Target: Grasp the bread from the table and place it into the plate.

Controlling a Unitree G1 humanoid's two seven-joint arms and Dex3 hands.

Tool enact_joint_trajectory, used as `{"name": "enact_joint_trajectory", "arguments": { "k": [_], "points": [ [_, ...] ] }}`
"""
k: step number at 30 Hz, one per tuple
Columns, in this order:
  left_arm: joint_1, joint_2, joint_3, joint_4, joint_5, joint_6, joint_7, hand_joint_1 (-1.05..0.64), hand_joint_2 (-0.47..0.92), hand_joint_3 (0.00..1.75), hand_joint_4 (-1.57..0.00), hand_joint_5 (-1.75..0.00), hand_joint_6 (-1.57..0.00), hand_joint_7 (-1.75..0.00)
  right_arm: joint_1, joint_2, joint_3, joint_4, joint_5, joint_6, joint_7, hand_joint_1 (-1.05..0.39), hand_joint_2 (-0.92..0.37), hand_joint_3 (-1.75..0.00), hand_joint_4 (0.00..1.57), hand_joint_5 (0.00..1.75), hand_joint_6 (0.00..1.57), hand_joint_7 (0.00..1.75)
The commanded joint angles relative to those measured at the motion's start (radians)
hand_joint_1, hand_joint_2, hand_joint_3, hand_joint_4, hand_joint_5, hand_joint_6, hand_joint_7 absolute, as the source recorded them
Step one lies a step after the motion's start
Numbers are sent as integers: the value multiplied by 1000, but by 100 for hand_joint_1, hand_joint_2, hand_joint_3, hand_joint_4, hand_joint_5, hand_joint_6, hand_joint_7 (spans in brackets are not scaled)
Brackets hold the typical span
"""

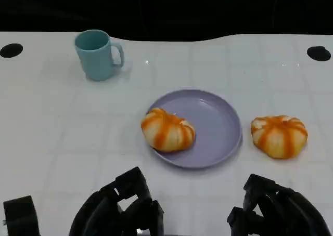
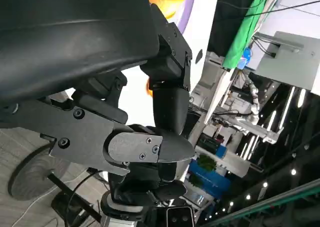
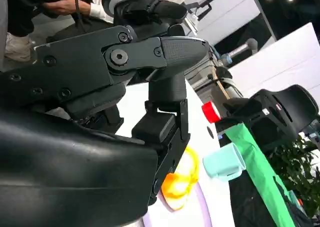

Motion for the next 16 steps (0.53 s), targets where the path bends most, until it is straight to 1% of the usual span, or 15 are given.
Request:
{"name": "enact_joint_trajectory", "arguments": {
  "k": [1, 8, 16],
  "points": [
    [2, 6, 8, 11, 4, -2, -20, -64, 92, 30, -85, -175, -58, -175, 9, -19, -10, -1, -7, -12, 5, -76, -92, -23, 87, 166, 77, 146],
    [-7, 2, 9, 16, 5, 5, -19, -63, 92, 30, -84, -175, -57, -175, 9, -21, -16, 5, -1, -9, 10, -74, -92, -23, 87, 163, 77, 144],
    [-13, -1, 12, 20, 1, 10, -23, -63, 92, 28, -84, -175, -57, -175, 8, -23, -16, 10, -6, -10, 9, -75, -92, -22, 88, 164, 77, 143]
  ]
}}
